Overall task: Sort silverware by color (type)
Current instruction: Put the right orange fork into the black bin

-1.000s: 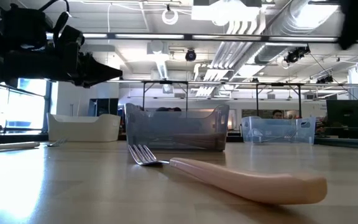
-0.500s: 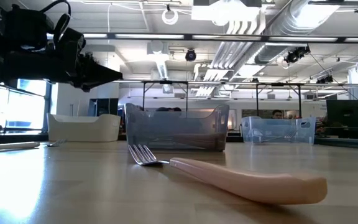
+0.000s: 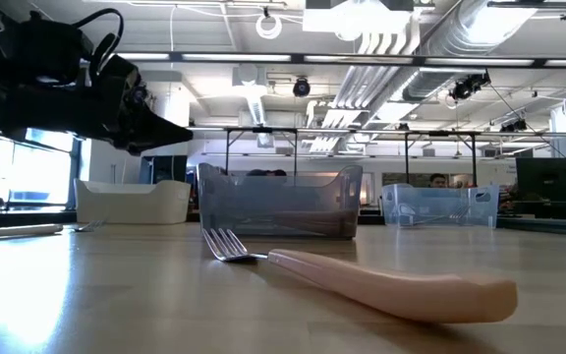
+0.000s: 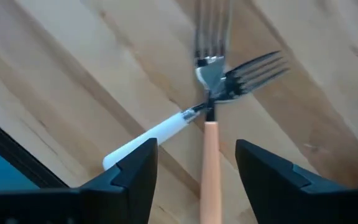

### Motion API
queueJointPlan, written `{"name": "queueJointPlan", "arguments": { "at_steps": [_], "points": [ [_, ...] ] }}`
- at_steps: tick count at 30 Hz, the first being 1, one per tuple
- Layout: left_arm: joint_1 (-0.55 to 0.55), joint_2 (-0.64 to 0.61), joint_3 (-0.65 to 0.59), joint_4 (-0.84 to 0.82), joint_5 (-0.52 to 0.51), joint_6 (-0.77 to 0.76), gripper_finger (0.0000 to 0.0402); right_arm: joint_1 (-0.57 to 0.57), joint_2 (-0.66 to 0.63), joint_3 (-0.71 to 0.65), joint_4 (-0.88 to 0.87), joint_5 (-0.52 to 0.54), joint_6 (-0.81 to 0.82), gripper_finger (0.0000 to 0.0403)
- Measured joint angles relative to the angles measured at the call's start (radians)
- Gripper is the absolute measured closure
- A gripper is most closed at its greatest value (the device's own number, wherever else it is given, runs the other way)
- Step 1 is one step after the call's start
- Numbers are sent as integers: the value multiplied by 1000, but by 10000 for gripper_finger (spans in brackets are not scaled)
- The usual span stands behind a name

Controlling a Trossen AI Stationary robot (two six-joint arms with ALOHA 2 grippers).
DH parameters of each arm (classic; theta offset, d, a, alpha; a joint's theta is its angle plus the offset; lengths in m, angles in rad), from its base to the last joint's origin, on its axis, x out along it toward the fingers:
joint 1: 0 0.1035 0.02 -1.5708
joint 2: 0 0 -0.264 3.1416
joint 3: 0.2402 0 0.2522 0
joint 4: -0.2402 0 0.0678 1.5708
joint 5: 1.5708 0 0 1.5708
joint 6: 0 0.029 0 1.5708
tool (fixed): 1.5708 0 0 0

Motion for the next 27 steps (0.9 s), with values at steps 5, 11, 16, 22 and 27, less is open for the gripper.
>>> {"name": "queueJointPlan", "arguments": {
  "at_steps": [5, 11, 16, 22, 27],
  "points": [
    [0, 0, 22, -24, 0, 10, 401, 2, 59, -1, 13, -47, -59, 207],
    [0, 0, 44, -75, 0, 14, 401, 35, 75, -100, 132, -111, -61, 216],
    [0, 0, 46, -79, 0, 13, 402, 53, 75, -186, 225, -125, -52, 229],
    [0, 0, 46, -81, 0, 5, 402, 52, 66, -249, 319, -145, -82, 283],
    [0, 0, 46, -81, 0, -6, 402, 48, 66, -251, 333, -152, -108, 355]
  ]
}}
